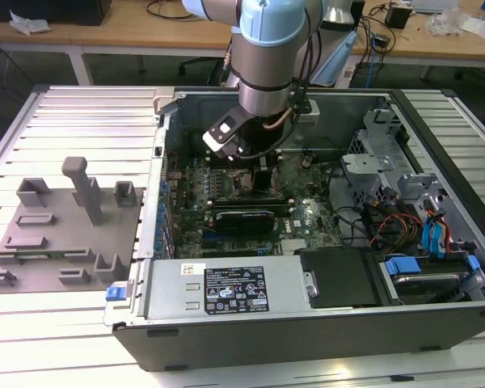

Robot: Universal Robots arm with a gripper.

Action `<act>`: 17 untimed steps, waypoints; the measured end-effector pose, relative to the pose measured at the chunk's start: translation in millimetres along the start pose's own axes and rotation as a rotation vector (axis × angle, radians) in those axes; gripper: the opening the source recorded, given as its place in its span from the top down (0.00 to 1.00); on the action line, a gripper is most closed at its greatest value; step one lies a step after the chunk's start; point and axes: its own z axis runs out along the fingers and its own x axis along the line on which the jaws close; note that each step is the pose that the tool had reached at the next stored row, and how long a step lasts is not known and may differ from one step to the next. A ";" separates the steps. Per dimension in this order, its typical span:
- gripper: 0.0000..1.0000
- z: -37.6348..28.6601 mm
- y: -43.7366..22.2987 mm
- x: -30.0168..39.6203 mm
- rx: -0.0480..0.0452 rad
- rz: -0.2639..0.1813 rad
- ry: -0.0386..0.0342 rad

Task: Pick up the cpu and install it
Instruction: 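Place the cpu into insertion slot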

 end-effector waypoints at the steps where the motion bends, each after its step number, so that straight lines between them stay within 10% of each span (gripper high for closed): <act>1: 0.32 -0.2 0.0 0.0 0.0000 0.000 0.0002; 7: 0.33 -0.4 0.0 0.0 0.0000 0.000 0.0001; 17: 0.89 -0.6 0.0 0.0 0.0000 0.000 0.0001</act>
